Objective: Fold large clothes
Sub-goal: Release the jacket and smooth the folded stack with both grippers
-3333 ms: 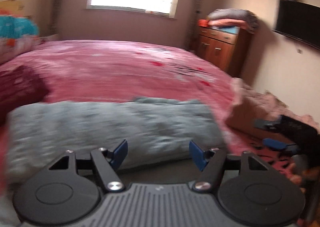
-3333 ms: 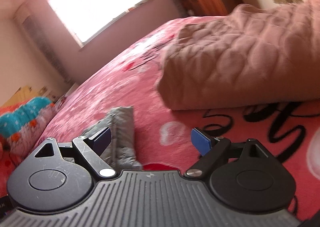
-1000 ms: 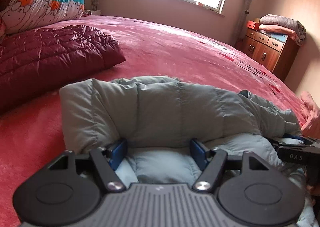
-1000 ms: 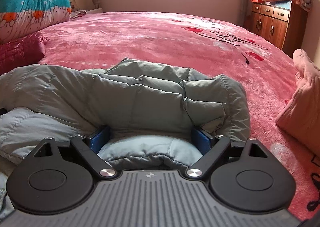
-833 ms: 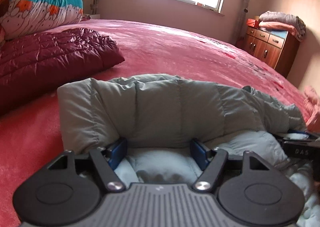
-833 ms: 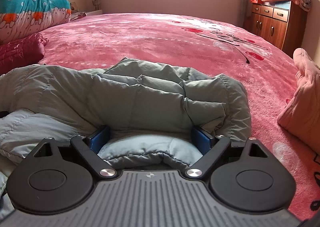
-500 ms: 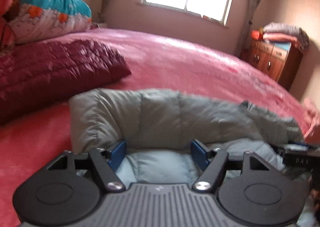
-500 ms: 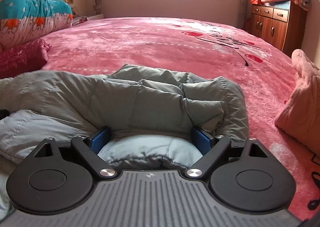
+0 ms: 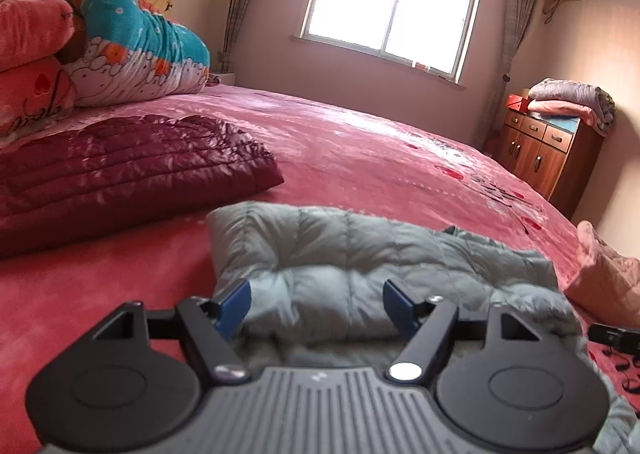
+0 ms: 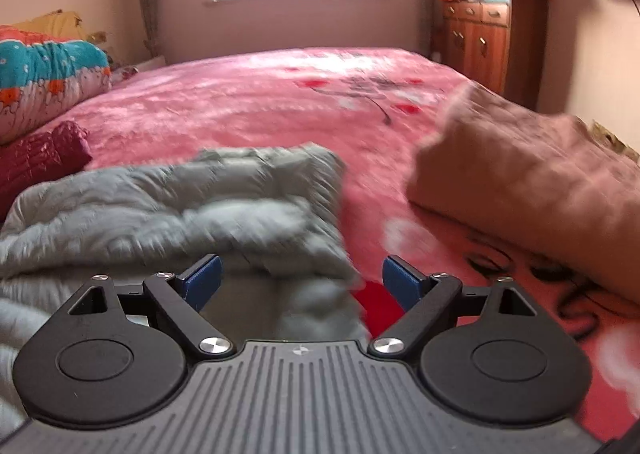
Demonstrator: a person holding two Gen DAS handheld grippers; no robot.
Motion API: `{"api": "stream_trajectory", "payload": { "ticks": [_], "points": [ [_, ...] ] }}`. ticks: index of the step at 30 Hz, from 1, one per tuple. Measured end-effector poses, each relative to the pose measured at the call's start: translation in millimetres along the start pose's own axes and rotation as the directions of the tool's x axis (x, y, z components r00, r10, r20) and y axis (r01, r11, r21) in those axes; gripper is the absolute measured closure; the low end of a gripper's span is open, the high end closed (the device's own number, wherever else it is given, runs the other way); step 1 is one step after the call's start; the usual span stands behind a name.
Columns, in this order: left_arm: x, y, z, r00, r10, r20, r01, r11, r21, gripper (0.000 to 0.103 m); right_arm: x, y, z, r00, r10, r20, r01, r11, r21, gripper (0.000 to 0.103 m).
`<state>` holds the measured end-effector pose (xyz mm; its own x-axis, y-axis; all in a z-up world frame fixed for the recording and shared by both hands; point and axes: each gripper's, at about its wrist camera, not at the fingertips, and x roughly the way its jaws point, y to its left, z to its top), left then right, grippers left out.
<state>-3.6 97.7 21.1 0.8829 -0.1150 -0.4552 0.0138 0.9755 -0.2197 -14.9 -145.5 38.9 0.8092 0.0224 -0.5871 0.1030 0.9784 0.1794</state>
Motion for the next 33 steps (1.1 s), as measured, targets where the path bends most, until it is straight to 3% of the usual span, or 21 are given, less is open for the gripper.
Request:
{"api": "stream_trajectory", "payload": {
  "ticks": [6,15,24,29,33],
  "points": [
    [-26.6,8.2,-13.7,0.999,0.031,-0.037,-0.031,0.999,-0.016,0.030,-36.5,-37.0,-17.9,0.999,0.002,-0.053,0.003,0.996,0.090,0.000],
    [-62.5,18.0,-32.8,0.994,0.076,-0.073,-0.081,0.995,-0.055,0.030,-77.0,-51.1,-49.0,0.993,0.039,-0.114,-0.032,0.997,0.068,0.000],
    [-91.9,28.9,-49.4,0.990,0.109,-0.085,-0.116,0.990,-0.080,0.028,-106.9,-69.8,-62.7,0.980,0.115,-0.161,-0.093,0.986,0.140,0.000],
    [-93.7,38.6,-56.4,0.985,0.131,-0.108,-0.143,0.983,-0.112,0.028,-108.5,-84.2,-64.1,0.974,0.135,-0.181,-0.099,0.976,0.194,0.000],
    [-89.8,50.3,-64.3,0.980,0.134,-0.148,-0.156,0.976,-0.150,0.027,-102.8,-94.9,-67.8,0.957,0.175,-0.231,-0.114,0.960,0.255,0.000]
  ]
}}
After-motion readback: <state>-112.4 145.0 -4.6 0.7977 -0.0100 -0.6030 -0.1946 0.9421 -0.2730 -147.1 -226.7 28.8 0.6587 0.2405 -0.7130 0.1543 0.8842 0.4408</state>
